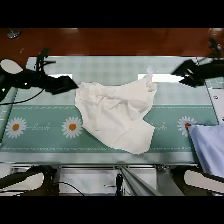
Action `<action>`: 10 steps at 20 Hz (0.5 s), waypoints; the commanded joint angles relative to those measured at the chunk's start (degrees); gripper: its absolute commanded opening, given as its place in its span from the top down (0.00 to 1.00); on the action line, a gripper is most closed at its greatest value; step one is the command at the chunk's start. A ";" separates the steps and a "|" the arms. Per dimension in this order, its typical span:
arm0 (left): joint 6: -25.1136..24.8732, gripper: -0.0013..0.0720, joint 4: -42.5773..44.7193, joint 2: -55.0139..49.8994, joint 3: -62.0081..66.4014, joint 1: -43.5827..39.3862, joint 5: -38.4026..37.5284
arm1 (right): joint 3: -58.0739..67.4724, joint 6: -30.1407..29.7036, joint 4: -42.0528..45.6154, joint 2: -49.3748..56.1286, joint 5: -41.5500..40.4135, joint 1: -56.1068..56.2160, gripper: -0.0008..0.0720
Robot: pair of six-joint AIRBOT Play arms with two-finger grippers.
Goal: Fold the shirts.
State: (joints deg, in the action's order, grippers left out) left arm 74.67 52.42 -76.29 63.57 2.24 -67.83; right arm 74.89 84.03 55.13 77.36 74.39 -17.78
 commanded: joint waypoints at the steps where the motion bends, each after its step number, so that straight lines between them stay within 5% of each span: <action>1: 5.55 0.03 6.58 0.50 -8.72 5.55 -14.14 | -7.50 -0.35 12.41 -6.67 4.92 -10.93 0.13; 5: -1.62 0.03 -7.34 1.38 -26.73 -2.62 -11.15 | -28.24 -4.76 1.77 -16.04 -5.68 -11.17 0.14; 10: -1.53 0.03 -15.65 0.85 -32.96 -17.62 1.42 | -36.94 -7.39 -0.94 -18.25 -7.98 -6.14 0.14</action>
State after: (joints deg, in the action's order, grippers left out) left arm 73.91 43.77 -75.20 34.65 -8.29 -72.97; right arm 43.18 78.52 55.90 60.82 68.58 -25.87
